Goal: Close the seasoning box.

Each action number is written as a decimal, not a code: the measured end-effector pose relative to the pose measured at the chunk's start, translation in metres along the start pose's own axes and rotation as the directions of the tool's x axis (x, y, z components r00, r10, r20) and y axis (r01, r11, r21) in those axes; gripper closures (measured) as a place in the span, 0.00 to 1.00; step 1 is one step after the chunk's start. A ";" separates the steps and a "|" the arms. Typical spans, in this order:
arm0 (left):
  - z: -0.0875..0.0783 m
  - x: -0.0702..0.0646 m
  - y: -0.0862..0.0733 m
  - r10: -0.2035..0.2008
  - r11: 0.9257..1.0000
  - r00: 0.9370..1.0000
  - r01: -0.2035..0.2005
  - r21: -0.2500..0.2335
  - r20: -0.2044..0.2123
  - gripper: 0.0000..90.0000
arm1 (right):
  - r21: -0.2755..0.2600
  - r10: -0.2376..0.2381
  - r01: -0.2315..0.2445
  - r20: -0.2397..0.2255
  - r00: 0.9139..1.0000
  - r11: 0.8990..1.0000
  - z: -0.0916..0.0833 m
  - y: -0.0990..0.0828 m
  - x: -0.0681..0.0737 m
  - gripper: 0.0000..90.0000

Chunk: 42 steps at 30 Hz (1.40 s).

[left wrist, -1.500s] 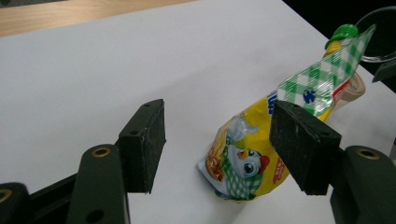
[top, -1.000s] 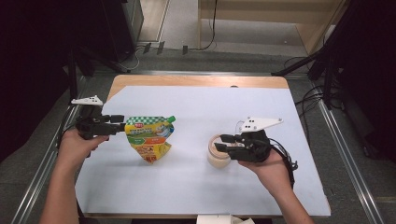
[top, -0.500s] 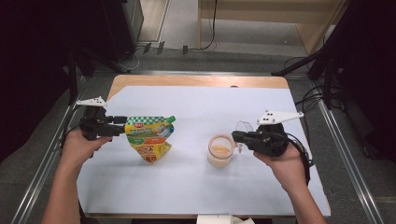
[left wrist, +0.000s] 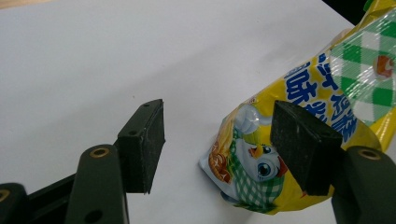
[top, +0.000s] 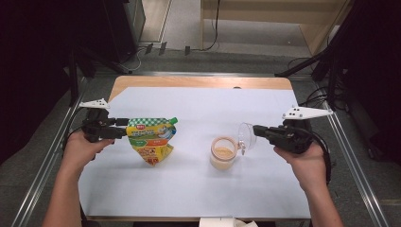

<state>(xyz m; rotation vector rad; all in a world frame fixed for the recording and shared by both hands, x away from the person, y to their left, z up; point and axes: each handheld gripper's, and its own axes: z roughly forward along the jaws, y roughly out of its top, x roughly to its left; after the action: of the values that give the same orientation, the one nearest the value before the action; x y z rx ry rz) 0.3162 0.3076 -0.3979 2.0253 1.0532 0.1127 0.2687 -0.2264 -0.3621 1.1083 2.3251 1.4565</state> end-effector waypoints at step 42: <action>0.002 0.002 -0.002 0.004 1.000 1.000 -0.004 -0.001 -0.008 0.40 | 0.115 -0.014 0.015 -0.015 1.000 0.993 0.055 -0.034 -0.005 0.88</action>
<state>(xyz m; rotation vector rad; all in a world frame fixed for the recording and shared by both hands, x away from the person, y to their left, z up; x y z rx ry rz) 0.3168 0.3081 -0.4013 2.0278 1.0541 0.1226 0.2833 -0.1994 -0.4188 1.1105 2.4492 1.3440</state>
